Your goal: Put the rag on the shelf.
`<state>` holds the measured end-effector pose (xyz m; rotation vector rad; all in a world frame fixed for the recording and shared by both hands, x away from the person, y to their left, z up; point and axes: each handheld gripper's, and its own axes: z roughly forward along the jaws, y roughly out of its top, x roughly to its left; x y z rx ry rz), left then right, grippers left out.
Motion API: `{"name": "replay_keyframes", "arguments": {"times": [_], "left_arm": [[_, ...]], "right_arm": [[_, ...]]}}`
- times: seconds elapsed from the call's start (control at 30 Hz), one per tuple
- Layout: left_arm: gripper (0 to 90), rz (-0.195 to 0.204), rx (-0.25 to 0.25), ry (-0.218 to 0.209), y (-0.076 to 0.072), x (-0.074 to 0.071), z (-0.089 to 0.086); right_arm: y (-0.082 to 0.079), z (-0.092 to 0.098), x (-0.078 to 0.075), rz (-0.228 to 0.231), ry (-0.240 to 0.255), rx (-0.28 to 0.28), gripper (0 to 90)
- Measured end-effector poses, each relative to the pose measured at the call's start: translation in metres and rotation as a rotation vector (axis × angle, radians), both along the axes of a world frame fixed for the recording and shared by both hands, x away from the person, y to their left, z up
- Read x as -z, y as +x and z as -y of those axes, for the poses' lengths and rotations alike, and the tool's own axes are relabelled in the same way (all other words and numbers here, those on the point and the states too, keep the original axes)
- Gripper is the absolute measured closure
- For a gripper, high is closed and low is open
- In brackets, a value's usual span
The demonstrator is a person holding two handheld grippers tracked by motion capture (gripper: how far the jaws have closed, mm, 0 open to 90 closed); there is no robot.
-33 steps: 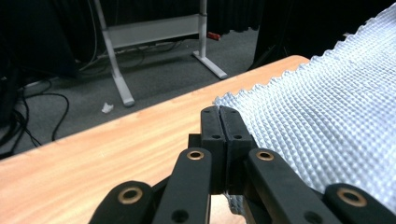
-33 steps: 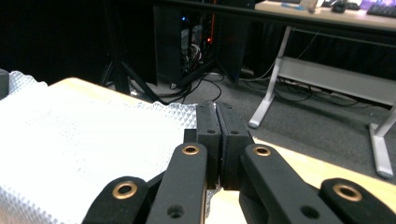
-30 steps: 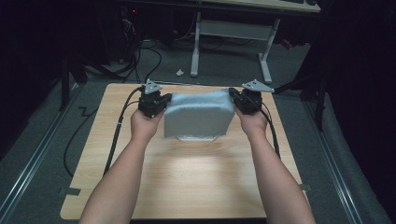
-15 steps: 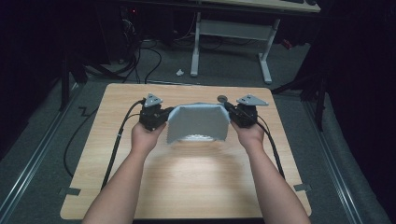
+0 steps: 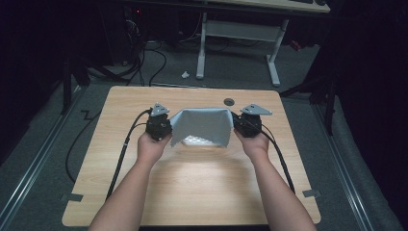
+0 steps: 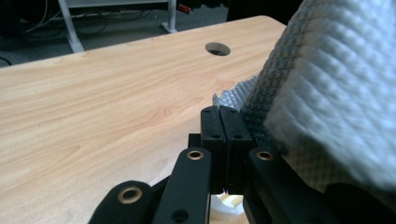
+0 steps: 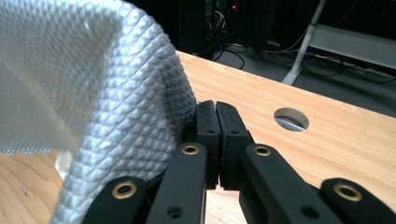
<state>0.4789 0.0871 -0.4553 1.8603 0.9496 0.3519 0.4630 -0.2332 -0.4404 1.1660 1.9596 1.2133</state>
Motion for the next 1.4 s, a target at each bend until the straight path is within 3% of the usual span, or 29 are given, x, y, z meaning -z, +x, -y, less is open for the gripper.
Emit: {"name": "replay_keyframes", "arguments": {"times": [0.27, 0.47, 0.67, 0.93, 1.17, 1.4], "left_arm": [[89.2, -0.009, 0.001, 0.003, -0.002, 0.006, -0.001], [89.1, -0.019, 0.004, 0.012, -0.003, 0.01, -0.002], [88.9, -0.028, 0.001, 0.012, -0.003, 0.014, -0.003], [87.6, -0.028, -0.007, 0.012, -0.002, 0.015, -0.004], [75.9, -0.02, -0.039, 0.017, -0.003, 0.011, -0.012], [67.6, 0.002, -0.079, -0.009, -0.004, 0.001, -0.025]], "right_arm": [[0.002, 0.001, 0.008, -0.013, -0.001, 0.001, 90.0], [0.006, 0.004, 0.023, -0.057, 0.0, 0.019, 89.9], [0.007, 0.002, 0.03, -0.068, -0.006, 0.017, 89.8], [0.006, 0.003, 0.031, -0.071, -0.002, 0.024, 89.2], [0.005, 0.007, 0.028, -0.061, -0.005, 0.033, 82.9], [0.003, 0.016, 0.015, -0.039, 0.009, 0.051, 73.7]]}}
